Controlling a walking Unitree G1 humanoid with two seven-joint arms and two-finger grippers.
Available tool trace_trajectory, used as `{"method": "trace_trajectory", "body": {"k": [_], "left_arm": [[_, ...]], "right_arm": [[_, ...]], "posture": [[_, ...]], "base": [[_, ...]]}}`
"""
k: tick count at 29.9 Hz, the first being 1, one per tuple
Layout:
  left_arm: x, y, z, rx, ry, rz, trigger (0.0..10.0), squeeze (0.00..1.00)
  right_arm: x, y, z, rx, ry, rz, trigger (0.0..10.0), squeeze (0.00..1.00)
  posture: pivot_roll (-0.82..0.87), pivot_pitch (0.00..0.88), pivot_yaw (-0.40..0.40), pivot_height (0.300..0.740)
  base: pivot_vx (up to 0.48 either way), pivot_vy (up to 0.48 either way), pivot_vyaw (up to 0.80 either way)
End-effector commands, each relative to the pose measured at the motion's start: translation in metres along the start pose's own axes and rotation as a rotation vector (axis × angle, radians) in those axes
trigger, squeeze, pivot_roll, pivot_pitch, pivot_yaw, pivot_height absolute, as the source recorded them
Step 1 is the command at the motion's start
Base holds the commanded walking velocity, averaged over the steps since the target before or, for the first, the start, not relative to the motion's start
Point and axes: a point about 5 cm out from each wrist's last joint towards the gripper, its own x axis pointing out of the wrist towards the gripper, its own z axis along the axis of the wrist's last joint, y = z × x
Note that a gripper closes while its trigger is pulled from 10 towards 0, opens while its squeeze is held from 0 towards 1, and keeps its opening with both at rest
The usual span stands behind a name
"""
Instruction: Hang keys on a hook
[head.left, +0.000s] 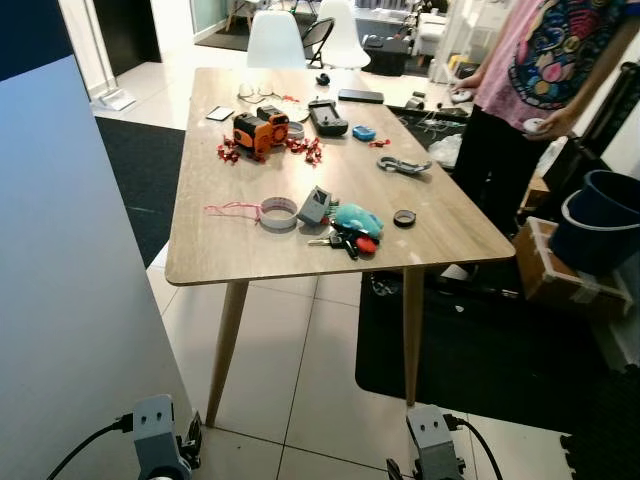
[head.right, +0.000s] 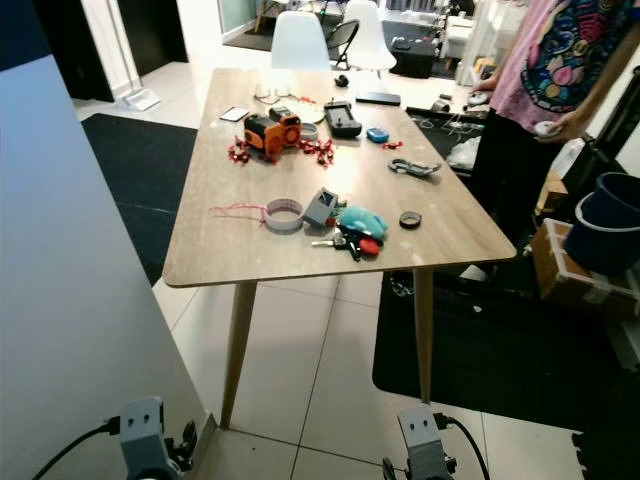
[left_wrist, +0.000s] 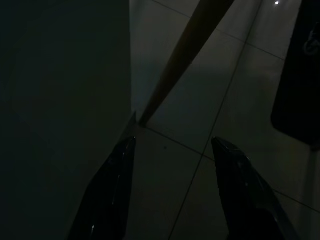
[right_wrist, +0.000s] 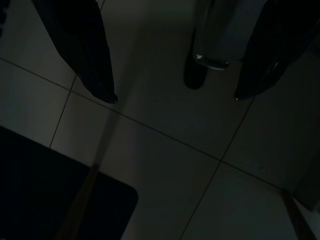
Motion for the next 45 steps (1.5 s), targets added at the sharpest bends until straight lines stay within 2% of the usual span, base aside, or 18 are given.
{"method": "trace_trajectory", "body": {"k": [1,18,29,45], "left_arm": [[-0.002,0.001,-0.004,-0.011,0.015,0.011,10.0,0.00],[-0.003,-0.001,-0.006,-0.004,0.020,0.003,10.0,0.00],[-0.004,-0.013,-0.009,0.073,0.032,-0.074,10.0,0.00],[-0.001,-0.017,-0.006,0.069,0.025,-0.072,10.0,0.00]], "right_arm": [[-0.001,-0.003,-0.003,-0.008,0.012,-0.009,10.0,0.00],[-0.002,-0.003,-0.004,-0.016,0.021,0.000,10.0,0.00],[-0.002,-0.004,-0.007,-0.024,0.035,0.004,10.0,0.00],[-0.003,-0.005,-0.007,-0.033,0.041,0.002,10.0,0.00]], "posture": [[0.03,0.057,-0.048,0.740],[0.04,0.045,-0.064,0.740],[0.04,0.045,-0.069,0.740],[0.03,0.048,-0.071,0.740]], "base": [[0.000,0.000,0.00],[0.000,0.000,0.00],[0.000,0.000,0.00],[0.000,0.000,0.00]]}}
